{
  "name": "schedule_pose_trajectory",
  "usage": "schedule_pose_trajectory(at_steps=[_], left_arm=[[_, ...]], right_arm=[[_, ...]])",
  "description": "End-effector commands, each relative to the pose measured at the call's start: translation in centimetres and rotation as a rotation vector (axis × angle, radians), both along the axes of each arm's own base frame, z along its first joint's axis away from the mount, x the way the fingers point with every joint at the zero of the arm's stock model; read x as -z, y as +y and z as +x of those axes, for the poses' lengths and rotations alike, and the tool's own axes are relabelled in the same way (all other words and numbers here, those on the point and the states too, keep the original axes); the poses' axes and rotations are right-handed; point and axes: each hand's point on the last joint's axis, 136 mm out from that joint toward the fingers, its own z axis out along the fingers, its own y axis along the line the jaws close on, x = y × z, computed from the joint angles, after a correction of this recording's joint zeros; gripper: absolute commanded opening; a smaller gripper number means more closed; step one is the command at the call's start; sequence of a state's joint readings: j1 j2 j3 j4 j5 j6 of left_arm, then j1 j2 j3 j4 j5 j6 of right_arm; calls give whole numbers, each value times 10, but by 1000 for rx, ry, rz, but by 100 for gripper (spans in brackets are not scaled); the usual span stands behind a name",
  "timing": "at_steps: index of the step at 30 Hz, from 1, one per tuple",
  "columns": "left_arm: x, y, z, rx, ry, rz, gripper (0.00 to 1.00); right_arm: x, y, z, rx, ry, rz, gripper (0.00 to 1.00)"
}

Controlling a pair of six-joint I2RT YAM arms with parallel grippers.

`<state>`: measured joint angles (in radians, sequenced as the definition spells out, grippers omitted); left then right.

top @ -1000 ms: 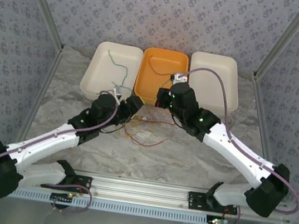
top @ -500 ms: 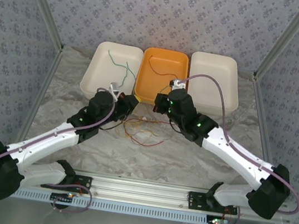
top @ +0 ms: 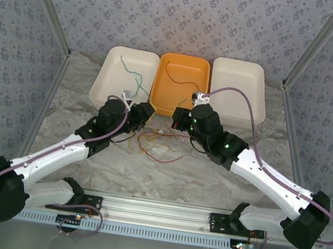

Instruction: Untangle the cables

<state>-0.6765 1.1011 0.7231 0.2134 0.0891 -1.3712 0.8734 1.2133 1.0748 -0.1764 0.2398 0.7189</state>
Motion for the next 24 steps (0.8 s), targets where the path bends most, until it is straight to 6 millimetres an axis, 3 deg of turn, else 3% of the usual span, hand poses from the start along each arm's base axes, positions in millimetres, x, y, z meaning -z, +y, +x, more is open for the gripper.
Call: schedule_pose_trajectory(at_steps=[1,3,6,10,13,18,20,24], left_arm=[[-19,0,-1,-2,-48,-26,10],[-20,2,-2,-6,-50,-18,0],[-23,9,-1,-7,-62,26,0],[-27,47,16,-13,-43,227,0],[-24,81,36,-1,-35,424,0],[-11,133,85,17,26,602,0],[-6,144,108,38,20,660,0],[35,153,150,170,132,750,0]], right_arm=[[2,-4,-1,25,8,3,0],[3,-3,-2,20,13,4,0],[3,-3,-6,6,23,3,0],[0,-30,-18,55,15,-53,47],[-1,-59,-29,107,3,-91,61],[-5,-84,-42,115,-18,-134,64],[-5,-87,-43,107,-24,-150,65],[-4,-87,-44,90,-28,-171,65]])
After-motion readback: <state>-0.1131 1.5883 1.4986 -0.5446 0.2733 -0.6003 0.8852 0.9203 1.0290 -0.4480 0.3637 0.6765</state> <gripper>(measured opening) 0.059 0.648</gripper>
